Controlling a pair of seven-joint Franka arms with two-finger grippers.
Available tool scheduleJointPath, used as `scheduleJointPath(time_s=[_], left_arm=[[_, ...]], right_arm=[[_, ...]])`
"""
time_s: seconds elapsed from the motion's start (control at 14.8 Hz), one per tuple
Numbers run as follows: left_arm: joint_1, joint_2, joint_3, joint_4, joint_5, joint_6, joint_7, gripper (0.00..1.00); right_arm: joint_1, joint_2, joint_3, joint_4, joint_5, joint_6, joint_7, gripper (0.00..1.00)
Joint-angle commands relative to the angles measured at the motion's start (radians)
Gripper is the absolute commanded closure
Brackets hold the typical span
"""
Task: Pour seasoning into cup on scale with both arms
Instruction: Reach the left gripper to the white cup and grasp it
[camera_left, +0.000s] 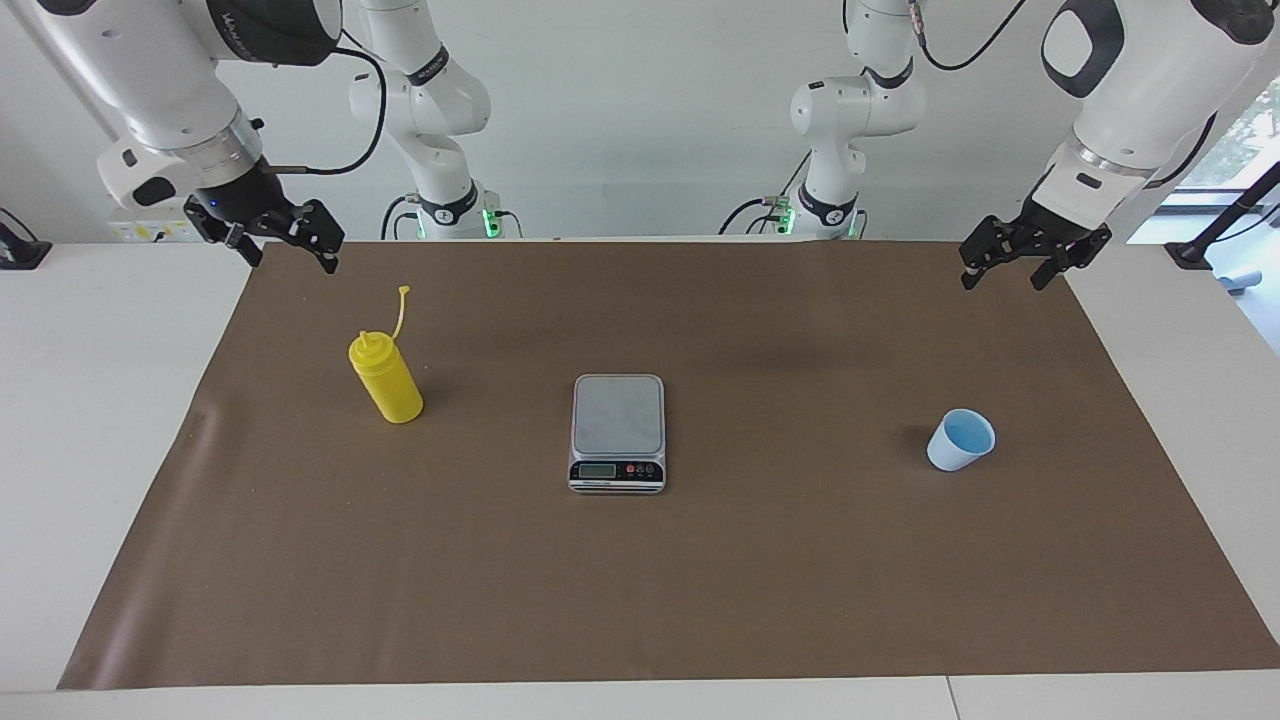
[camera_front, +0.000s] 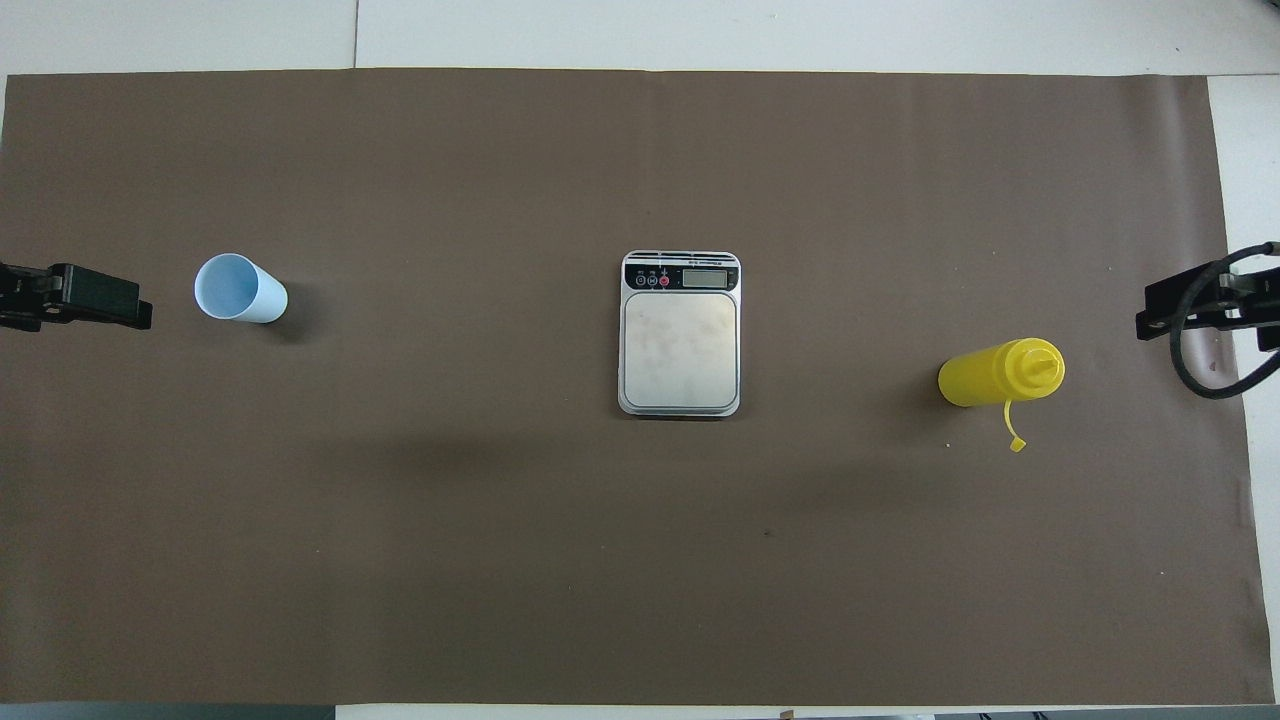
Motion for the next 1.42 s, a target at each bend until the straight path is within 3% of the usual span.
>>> scheduleJointPath(time_s=[0.0, 0.68, 1.01, 1.35], left_arm=[[0.009, -0.006, 0.0, 0.011, 0.028, -0.009, 0.022, 0.0], [-0.005, -0.019, -0.006, -0.013, 0.03, 0.013, 0.005, 0.0], [0.006, 0.033, -0.006, -0.05, 0.03, 0.187, 0.011, 0.0], [0.038, 0.046, -0.003, -0.254, 0.03, 0.427, 0.024, 0.0]], right_arm=[[-0.001, -0.017, 0.002, -0.019, -0.007, 0.02, -0.017, 0.0], [-0.001, -0.023, 0.002, -0.025, -0.004, 0.018, -0.009, 0.0], [0.02, -0.022, 0.002, -0.023, -0.004, 0.035, -0.009, 0.0], [-0.018, -0.017, -0.004, -0.029, 0.037, 0.11, 0.044, 0.0]])
